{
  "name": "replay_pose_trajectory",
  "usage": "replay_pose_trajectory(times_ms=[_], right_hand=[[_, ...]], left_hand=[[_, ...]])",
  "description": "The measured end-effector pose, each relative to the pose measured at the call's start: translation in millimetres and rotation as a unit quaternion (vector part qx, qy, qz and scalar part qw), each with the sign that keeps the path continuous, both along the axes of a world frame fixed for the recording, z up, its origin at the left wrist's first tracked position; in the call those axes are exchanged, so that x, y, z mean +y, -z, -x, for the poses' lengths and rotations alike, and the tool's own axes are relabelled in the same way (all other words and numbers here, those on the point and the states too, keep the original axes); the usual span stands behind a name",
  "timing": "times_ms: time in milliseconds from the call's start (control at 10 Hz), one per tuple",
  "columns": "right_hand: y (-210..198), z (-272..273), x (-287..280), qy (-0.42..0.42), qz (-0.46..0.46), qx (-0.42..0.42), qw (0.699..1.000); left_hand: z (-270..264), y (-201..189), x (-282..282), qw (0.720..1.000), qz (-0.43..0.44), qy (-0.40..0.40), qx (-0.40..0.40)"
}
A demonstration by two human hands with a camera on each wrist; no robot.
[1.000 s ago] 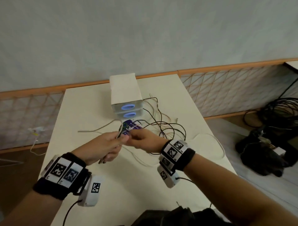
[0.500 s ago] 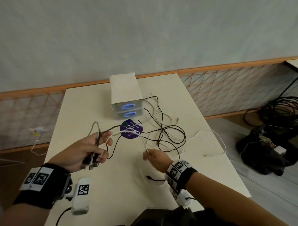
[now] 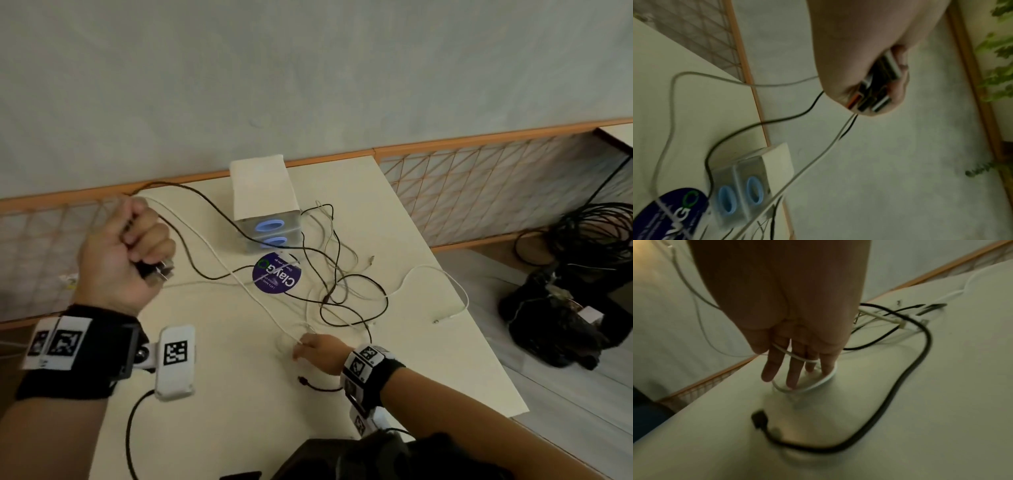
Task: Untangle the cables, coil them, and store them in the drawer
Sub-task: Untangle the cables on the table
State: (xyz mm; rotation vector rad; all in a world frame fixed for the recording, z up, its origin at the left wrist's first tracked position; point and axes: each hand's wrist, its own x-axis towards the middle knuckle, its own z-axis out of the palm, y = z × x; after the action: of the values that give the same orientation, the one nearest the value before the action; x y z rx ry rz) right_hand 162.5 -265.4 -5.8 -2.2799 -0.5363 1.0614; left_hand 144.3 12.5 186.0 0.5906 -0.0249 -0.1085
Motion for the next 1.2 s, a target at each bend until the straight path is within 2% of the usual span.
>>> replay_pose_trajectory(times_ms=[100,200,300,400,500,600,700,800,900,1000,1100,1200], right_hand=[[-9,-14,-2,0.035,-0.012,-0.04,0.999],[-10,-31,-7,-0.016,0.048,-0.121,0.991],[3,-28,-13,-0.047,0.074,-0.087,0.992],[-10,-21,-13,-0.032,0.011,-0.068,0.997],[-53,-43,-11,-0.068,-0.046,-0.282,0.956],[-118,-74,-11,-0.065,-0.012,-0.397,0.916],[-184,-94,-11,-0.021,-0.066,-0.305,0.95],[-230,-102,-13,0.068,-0.25,-0.304,0.917],[-252,-111,-23,0.081,-0.415,-0.202,0.883],[-240,-110,-26,-0.023,-0.282,-0.098,0.954],[-202,-105,-28,-0.067,-0.143,-0.08,0.984],[-186,-111,-32,0.026,-0.22,-0.059,0.973]], left_hand=[[-2,-2,11,0.998,0.053,-0.01,-0.043],[1,-4,20,0.995,0.028,-0.092,0.008],[-9,10,66,0.994,0.063,-0.087,-0.031],[-2,8,48,0.987,-0.009,-0.16,0.008],[1,10,21,0.973,-0.155,-0.169,0.028],[5,18,-2,0.954,-0.228,-0.184,0.057],[8,22,-13,0.95,-0.24,-0.192,0.065],[9,27,-12,0.952,-0.236,-0.174,0.085],[10,31,-10,0.953,-0.226,-0.179,0.097],[10,33,-11,0.952,-0.22,-0.19,0.102],[8,35,-14,0.943,-0.222,-0.215,0.12],[5,39,-12,0.937,-0.231,-0.226,0.134]])
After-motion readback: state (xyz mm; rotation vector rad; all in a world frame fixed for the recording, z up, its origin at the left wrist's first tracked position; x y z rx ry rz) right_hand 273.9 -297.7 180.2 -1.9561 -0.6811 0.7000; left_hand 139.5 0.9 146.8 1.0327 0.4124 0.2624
